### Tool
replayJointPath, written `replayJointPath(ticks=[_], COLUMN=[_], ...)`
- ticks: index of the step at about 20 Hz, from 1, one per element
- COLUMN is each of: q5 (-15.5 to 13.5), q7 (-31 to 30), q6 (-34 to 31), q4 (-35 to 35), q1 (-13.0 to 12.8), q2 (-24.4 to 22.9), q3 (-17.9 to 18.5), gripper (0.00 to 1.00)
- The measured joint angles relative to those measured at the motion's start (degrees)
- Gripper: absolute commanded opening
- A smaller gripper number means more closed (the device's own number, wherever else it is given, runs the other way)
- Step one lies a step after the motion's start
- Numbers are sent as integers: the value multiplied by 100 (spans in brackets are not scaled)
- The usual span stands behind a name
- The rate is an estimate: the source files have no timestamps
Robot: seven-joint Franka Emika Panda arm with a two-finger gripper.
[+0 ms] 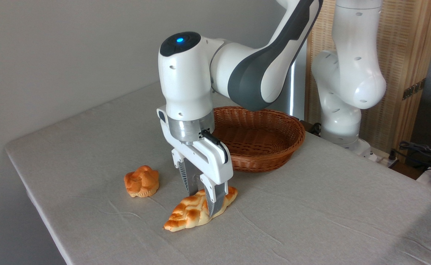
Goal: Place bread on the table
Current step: 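Open the gripper and raise it away from the loaf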
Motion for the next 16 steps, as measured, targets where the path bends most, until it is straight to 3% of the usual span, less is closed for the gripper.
replayJointPath(ticks=[7,13,16], q5=[-7,-75,-107], q7=[-924,-1026,-1026], q6=[-107,-2222,-2801], q4=[631,2390,2985], q1=[-18,-60,-60], q2=[62,-2,-38], q3=[-10,-22,-27], gripper=[100,100,100])
